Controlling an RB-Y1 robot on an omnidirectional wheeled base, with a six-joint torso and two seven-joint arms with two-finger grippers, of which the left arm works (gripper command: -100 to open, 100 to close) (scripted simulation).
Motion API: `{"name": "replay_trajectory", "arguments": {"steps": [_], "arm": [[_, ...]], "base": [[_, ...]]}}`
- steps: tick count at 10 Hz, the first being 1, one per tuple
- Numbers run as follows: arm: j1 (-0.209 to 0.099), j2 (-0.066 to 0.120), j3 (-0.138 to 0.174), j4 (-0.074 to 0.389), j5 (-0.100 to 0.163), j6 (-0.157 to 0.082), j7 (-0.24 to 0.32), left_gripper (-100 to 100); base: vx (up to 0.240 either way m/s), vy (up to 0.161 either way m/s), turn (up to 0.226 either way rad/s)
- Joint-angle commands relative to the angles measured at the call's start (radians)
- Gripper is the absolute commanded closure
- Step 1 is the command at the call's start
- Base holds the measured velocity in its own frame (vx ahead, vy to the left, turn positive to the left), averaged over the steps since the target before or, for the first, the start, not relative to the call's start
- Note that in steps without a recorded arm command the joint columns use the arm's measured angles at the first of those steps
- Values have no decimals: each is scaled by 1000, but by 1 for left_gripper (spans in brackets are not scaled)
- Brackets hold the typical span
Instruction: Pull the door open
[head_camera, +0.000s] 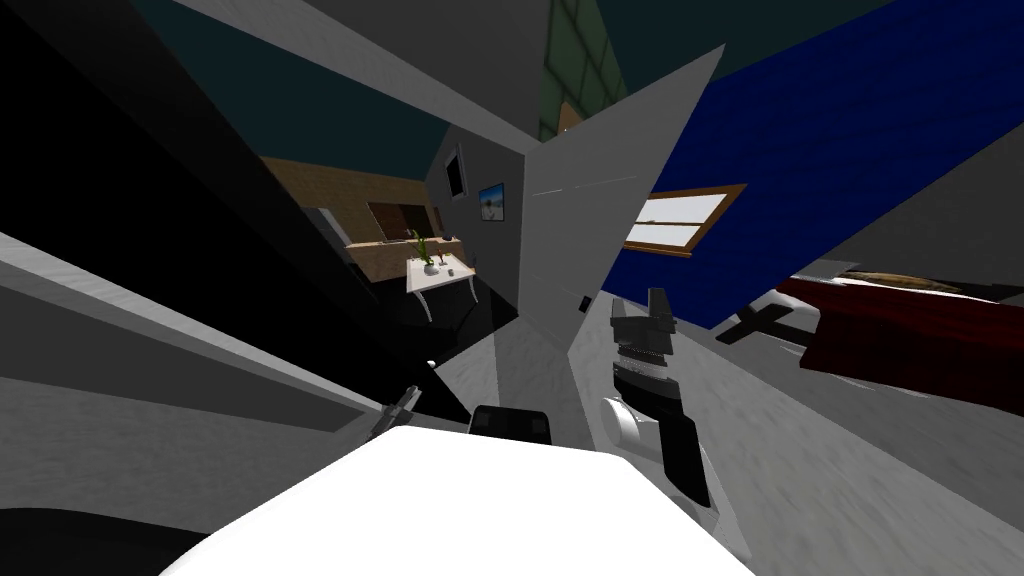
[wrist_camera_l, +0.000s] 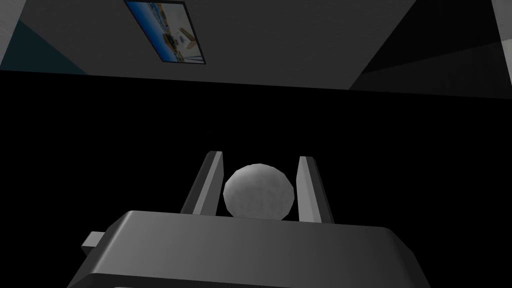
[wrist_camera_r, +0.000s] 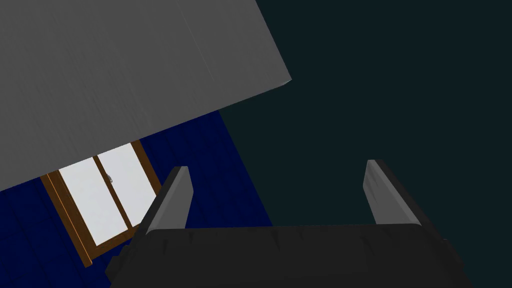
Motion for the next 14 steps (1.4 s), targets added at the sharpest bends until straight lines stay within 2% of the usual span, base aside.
{"name": "replay_trajectory", "arguments": {"steps": [1,5,6,7,8,9,11,12,13,14], "arm": [[4,7,-6,35,6,-36,1,100],[-9,18,-29,146,17,-143,8,100],[-15,23,-40,195,21,-190,11,100],[-17,25,-44,215,23,-210,13,100],[-17,25,-44,215,23,-210,13,100],[-21,28,-51,248,26,-242,15,100],[-21,28,-51,248,26,-242,15,100],[-23,30,-54,265,28,-258,16,100],[-17,21,-59,248,22,-244,14,100],[-15,30,-89,241,0,-245,4,100]], "base": [[-99,29,-90],[-105,27,-80],[-143,41,-123],[-134,41,-93],[-64,23,-11],[-49,11,-44],[-28,10,-20],[-23,5,-38],[-11,-2,-16],[-136,1,1]]}}
